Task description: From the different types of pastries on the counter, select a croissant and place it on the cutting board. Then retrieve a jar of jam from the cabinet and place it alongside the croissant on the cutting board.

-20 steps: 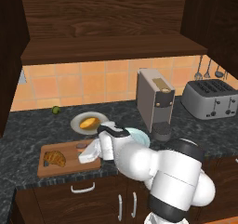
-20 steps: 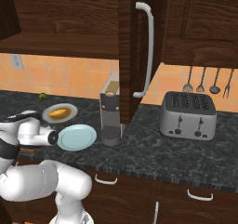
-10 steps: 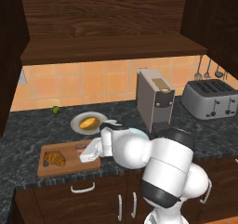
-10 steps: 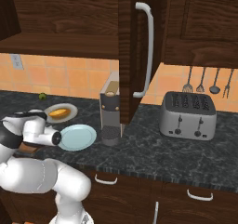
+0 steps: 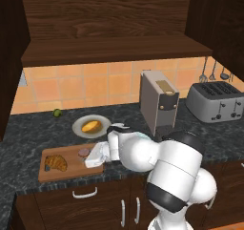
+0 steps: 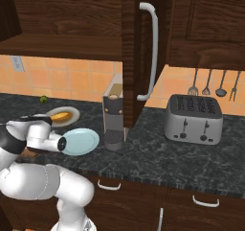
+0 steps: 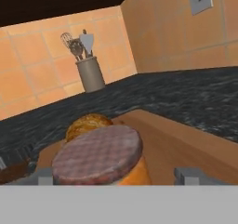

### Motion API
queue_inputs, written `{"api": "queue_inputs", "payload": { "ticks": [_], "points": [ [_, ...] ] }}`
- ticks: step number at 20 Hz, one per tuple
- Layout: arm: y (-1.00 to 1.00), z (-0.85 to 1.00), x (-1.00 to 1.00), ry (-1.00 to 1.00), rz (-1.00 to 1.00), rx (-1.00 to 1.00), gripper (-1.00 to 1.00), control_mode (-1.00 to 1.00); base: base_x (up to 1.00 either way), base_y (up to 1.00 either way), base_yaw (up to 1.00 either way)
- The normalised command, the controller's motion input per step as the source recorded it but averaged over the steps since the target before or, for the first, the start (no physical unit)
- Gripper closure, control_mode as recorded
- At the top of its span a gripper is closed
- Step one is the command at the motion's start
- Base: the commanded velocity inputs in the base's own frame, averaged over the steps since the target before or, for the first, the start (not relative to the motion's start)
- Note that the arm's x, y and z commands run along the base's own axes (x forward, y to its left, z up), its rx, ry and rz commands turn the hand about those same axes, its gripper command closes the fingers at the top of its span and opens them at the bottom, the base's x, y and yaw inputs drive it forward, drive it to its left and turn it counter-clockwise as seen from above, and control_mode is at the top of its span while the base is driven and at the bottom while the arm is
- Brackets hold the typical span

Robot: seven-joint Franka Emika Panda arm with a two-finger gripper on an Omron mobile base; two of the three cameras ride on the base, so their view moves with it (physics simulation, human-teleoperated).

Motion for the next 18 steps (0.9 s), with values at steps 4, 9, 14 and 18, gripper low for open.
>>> {"api": "queue_inputs", "payload": {
  "ticks": [4, 9, 14, 18],
  "points": [
    [-0.04, 0.5, -0.51, 0.0, -0.02, 0.0, -1.0, -1.0, 0.0, 0.0, 0.0],
    [-0.14, 0.78, -0.3, 0.0, -0.06, 0.0, -1.0, -1.0, 0.0, 0.0, 0.0],
    [-0.36, 0.55, -0.69, 0.16, -0.17, 0.01, -1.0, -1.0, 0.0, 0.0, 0.0],
    [-0.49, 0.37, -0.79, 0.35, -0.28, 0.0, -1.0, -1.0, 0.0, 0.0, 0.0]
  ]
}}
